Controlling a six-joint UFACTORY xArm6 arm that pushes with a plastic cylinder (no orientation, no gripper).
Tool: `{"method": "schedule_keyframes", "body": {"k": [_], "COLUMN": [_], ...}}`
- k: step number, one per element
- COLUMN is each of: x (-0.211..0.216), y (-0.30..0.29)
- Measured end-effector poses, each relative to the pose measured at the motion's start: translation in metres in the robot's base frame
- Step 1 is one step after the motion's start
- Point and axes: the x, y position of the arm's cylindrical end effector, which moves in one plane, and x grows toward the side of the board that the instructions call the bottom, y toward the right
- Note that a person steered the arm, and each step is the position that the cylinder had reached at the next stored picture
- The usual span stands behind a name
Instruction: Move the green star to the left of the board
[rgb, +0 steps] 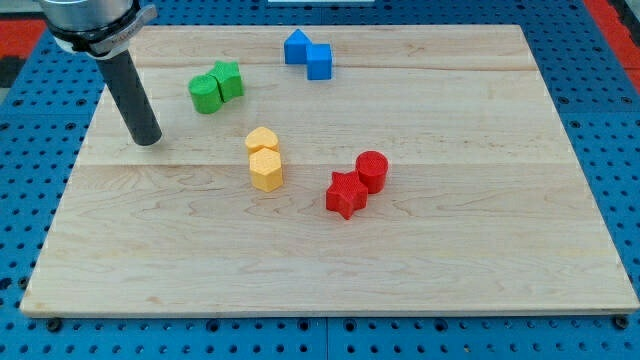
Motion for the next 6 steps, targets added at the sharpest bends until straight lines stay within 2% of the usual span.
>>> {"method": "schedule_keyframes", "body": {"k": [2, 3, 5, 6], "x": [-0.002, -0.035, -0.059, -0.086], "y": [0.0, 0.034, 0.13, 0.123]}}
